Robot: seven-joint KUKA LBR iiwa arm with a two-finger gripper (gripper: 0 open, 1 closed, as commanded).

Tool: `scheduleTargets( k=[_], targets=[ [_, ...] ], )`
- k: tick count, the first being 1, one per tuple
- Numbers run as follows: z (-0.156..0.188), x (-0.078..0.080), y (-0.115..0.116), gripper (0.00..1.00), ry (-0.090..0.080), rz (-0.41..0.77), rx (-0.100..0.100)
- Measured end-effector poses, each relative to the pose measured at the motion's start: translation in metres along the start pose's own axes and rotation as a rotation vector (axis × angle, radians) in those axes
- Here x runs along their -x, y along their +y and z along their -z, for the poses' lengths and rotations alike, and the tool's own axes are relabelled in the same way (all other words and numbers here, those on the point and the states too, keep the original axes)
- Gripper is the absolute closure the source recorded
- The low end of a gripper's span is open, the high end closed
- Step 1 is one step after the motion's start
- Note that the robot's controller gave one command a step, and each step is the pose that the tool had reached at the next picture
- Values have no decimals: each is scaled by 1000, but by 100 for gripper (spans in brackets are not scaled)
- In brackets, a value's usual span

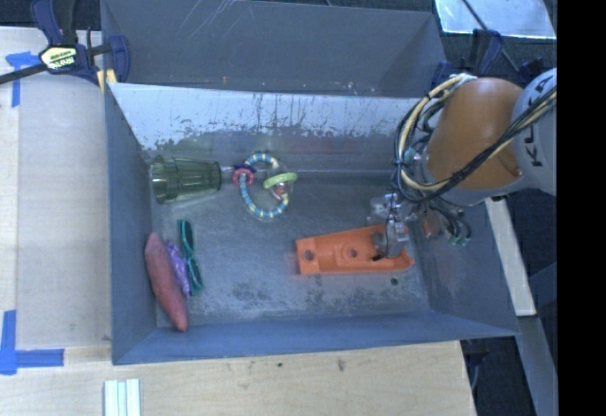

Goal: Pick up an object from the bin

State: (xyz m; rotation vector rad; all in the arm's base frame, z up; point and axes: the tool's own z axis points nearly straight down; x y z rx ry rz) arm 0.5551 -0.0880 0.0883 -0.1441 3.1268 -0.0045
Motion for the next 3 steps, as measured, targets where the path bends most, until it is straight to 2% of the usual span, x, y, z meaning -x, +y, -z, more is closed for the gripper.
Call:
scheduleTargets(
  k=[1,2,3],
  targets=[
    [5,-1,0,100,6,-4,1],
    [39,24,10,100,-12,50,-3],
    [206,39,-4,100,3,-41,1]
  ],
)
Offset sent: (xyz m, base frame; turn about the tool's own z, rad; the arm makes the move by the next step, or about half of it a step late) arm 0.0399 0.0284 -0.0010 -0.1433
